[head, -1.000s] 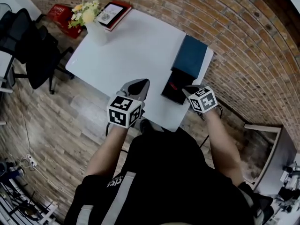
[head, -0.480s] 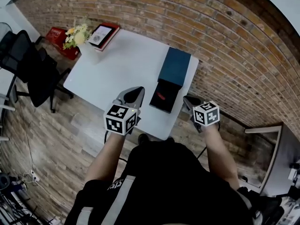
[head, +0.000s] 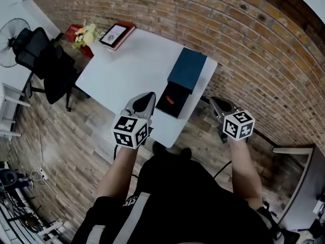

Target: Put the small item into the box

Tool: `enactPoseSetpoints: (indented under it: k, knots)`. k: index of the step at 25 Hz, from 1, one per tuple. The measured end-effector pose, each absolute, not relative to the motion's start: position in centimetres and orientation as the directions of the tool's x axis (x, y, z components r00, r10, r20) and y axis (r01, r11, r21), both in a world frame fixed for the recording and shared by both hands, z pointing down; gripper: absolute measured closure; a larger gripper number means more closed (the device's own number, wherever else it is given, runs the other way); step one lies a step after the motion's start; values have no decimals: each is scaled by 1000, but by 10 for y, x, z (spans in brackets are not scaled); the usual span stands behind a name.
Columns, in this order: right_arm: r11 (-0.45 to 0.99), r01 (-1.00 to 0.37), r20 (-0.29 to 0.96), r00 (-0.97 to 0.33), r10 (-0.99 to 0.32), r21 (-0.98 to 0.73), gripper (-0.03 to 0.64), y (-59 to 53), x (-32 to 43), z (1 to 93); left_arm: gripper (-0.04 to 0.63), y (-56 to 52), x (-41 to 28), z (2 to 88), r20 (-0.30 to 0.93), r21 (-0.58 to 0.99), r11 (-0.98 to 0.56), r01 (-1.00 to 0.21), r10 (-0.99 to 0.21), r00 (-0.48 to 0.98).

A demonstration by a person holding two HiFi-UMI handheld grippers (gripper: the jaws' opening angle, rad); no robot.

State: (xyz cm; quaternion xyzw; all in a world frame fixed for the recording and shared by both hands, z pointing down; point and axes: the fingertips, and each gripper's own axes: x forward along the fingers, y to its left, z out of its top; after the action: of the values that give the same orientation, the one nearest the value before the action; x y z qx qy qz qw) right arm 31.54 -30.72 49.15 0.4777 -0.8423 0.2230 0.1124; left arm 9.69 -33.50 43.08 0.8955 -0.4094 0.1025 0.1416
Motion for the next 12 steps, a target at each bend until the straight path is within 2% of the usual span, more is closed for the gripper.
enactPoseSetpoints:
  k: [7,12]
  knots:
    - [519,-818,324,-574,-752,-247,617,-301,312,462,589,-315,104,420,278,163,-565,-809,-760,587]
    - [528,-826,255,-563,-786,-195,617,-304,313,424,589,-321,103,399,241,137,-574,-807,-771,589]
